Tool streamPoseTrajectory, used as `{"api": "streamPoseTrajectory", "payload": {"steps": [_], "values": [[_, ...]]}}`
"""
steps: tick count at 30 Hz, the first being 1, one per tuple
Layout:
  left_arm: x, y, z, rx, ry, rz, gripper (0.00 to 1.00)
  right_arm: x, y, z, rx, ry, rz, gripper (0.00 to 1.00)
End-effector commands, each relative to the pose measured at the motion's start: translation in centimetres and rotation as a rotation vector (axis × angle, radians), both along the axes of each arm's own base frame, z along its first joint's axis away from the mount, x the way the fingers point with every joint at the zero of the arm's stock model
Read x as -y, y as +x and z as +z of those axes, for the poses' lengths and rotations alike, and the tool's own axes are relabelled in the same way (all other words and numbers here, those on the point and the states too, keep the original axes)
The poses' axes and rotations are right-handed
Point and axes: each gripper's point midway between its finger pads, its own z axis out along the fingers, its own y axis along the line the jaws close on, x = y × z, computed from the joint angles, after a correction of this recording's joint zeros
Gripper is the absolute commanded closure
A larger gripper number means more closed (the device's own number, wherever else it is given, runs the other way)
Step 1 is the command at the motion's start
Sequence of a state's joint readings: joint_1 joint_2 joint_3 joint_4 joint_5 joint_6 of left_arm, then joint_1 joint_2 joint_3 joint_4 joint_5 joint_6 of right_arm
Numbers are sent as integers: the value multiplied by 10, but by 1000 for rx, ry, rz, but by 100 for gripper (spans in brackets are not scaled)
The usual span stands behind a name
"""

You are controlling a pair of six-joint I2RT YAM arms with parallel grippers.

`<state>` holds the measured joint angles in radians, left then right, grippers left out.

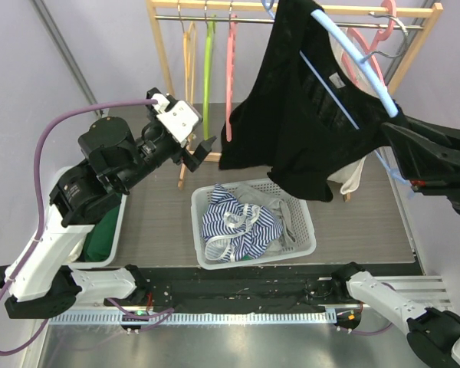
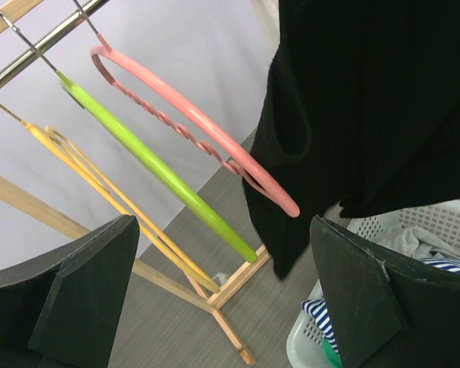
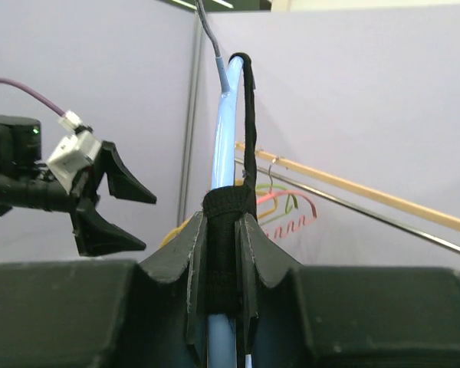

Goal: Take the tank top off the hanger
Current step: Pick up the hanger from the clothesline, then remove the tank top from the hanger.

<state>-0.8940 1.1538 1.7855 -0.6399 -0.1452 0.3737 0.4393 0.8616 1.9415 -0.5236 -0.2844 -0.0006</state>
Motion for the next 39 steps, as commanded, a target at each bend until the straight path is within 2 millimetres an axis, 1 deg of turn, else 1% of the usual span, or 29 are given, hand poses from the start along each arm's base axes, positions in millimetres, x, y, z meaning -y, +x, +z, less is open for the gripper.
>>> {"api": "streamPoseTrajectory", "payload": {"steps": [1, 2, 8, 11, 12, 13, 14, 15, 18, 19, 20, 21, 22, 23, 27, 29, 30, 32, 34, 36, 37, 38, 39], "values": [[-7, -7, 28, 53, -73, -9, 1, 5, -31, 40, 149, 73, 55, 99], [-7, -7, 28, 53, -76, -9, 1, 7, -34, 42, 154, 77, 55, 99], [-7, -8, 27, 51, -73, -12, 2, 6, -33, 38, 136, 65, 52, 99], [-7, -7, 27, 52, -70, -12, 2, 9, -38, 40, 147, 65, 52, 99], [-7, -8, 27, 54, -70, -15, 1, 7, -41, 41, 151, 57, 66, 99], [-6, -8, 26, 54, -63, -17, 2, 3, -35, 35, 118, 38, 73, 99], [-7, -8, 25, 54, -59, -17, 2, 3, -38, 37, 119, 30, 79, 99], [-6, -8, 25, 55, -58, -18, 2, -1, -38, 34, 106, 15, 93, 99], [-7, -10, 24, 58, -55, -25, 2, -13, -24, 9, 17, -51, 122, 99], [-8, -12, 25, 62, -55, -31, 3, -18, -20, -2, -13, -74, 140, 99], [-8, -13, 25, 69, -53, -39, 2, -24, -13, -14, -49, -94, 150, 99], [-8, -14, 26, 74, -49, -43, 3, -28, -10, -22, -72, -112, 166, 99], [-10, -16, 31, 94, -46, -47, 3, -40, -4, -42, -135, -172, 216, 99], [-12, -18, 36, 104, -54, -50, 3, -44, -2, -55, -187, -197, 234, 99], [-15, -24, 40, 117, -46, -67, 3, -52, 5, -76, -262, -235, 262, 99], [-16, -28, 41, 118, -43, -86, 3, -52, 6, -84, -281, -240, 262, 99], [-16, -31, 37, 107, -30, -97, 3, -55, 11, -92, -307, -250, 266, 99], [-14, -37, 32, 98, -14, -134, 2, -59, 12, -103, -337, -268, 290, 99], [-8, -43, 21, 69, 7, -181, 0, -66, 13, -116, -374, -294, 335, 99], [2, -53, 4, 28, 38, -259, 0, -73, 18, -130, -411, -335, 360, 99], [5, -56, -3, 21, 63, -289, 0, -76, 15, -134, -419, -350, 391, 99], [8, -62, -15, -7, 99, -326, 0, -78, 17, -138, -436, -357, 404, 99], [13, -68, -21, -22, 113, -373, 0, -80, 16, -141, -437, -367, 418, 99]]}}
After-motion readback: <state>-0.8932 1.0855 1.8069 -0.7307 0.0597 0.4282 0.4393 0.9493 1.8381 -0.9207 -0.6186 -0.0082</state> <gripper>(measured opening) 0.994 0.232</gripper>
